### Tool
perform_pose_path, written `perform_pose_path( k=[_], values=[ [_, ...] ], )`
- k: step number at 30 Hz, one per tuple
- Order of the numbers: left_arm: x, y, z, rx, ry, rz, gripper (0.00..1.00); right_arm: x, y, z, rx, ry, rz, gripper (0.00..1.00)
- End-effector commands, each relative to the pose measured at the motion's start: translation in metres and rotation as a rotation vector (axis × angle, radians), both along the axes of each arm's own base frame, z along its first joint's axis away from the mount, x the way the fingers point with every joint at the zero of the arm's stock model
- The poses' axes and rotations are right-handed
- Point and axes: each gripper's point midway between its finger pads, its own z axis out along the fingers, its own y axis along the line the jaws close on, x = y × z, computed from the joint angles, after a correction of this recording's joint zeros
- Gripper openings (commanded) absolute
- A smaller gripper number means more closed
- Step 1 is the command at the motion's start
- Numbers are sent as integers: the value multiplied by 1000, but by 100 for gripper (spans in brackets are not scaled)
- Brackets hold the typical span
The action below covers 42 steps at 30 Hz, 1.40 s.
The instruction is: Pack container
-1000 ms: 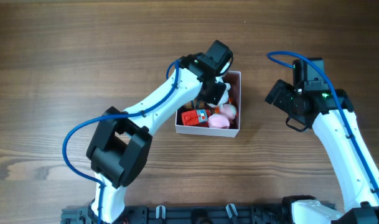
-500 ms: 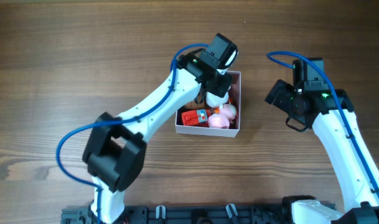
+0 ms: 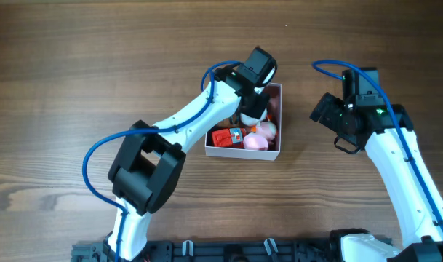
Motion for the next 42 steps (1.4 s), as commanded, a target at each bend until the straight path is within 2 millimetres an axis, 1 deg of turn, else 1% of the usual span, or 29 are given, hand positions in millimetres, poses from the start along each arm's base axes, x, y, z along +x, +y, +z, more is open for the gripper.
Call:
perform_pose_path(
  k=[1,2,4,5,7,10,11,13,14,15,16,18,20,21,22,23,24,26,28,29,30,33,34,35,36,38,40,41,42],
  values=[
    [-18,10,-43,50,110,7,26,-1,0,-4,13,9,-16,99],
    [-19,9,-43,40,121,18,31,-1,0,-4,13,9,-16,100],
    [-20,15,-53,47,157,40,32,-1,0,-4,13,9,-16,100],
    [-24,17,-59,37,199,50,30,-1,0,-4,13,8,-16,100],
    [-24,18,-61,29,214,59,29,-1,0,-4,13,9,-16,100],
    [-29,21,-65,42,230,61,30,-1,0,-4,13,8,-16,99],
    [-41,24,-73,41,273,58,28,-1,0,-4,13,8,-16,99],
    [-45,24,-75,44,283,53,24,-1,0,-4,13,9,-16,100],
    [-44,23,-73,40,278,52,24,-1,0,-4,13,9,-16,99],
    [-40,20,-60,24,259,51,24,-1,0,-4,13,9,-16,100],
    [-35,17,-43,1,231,49,27,-1,0,-4,13,8,-16,99],
    [-22,7,2,-64,149,42,35,-1,0,-4,13,8,-16,100],
    [-12,0,59,-148,41,34,43,-1,0,-4,13,9,-16,100],
    [-11,0,77,-173,7,32,45,-1,0,-4,13,9,-16,100],
    [-8,3,87,-172,-25,39,47,-1,0,-4,13,8,-16,100],
    [-4,7,87,-151,-46,53,48,-1,0,-4,13,8,-16,100],
    [-1,11,82,-123,-58,63,50,-1,0,-4,13,8,-16,99],
    [6,7,69,-113,-60,67,51,-1,0,-4,13,8,-16,100],
    [14,1,49,-109,-56,64,52,-1,0,-4,13,8,-16,100],
    [14,1,34,-90,-34,66,52,-1,0,-4,13,9,-16,99],
    [13,1,21,-72,-11,65,51,-1,0,-4,13,9,-16,99],
    [-4,6,-24,13,96,54,48,-1,0,-4,13,8,-16,100],
    [-11,10,-37,44,133,54,44,-1,0,-4,13,8,-16,100],
    [-18,13,-45,71,164,53,38,-1,0,-4,13,8,-16,100],
    [-21,15,-46,80,175,52,35,-1,0,-4,13,8,-16,99],
    [-21,14,-35,69,161,51,35,-1,0,-4,13,8,-16,99],
    [-15,10,0,16,99,50,37,-1,0,-4,13,8,-16,100],
    [-14,9,13,-4,76,49,38,-1,0,-4,13,8,-16,100],
    [-12,8,38,-40,33,47,41,-1,0,-4,13,8,-16,100]
  ],
)
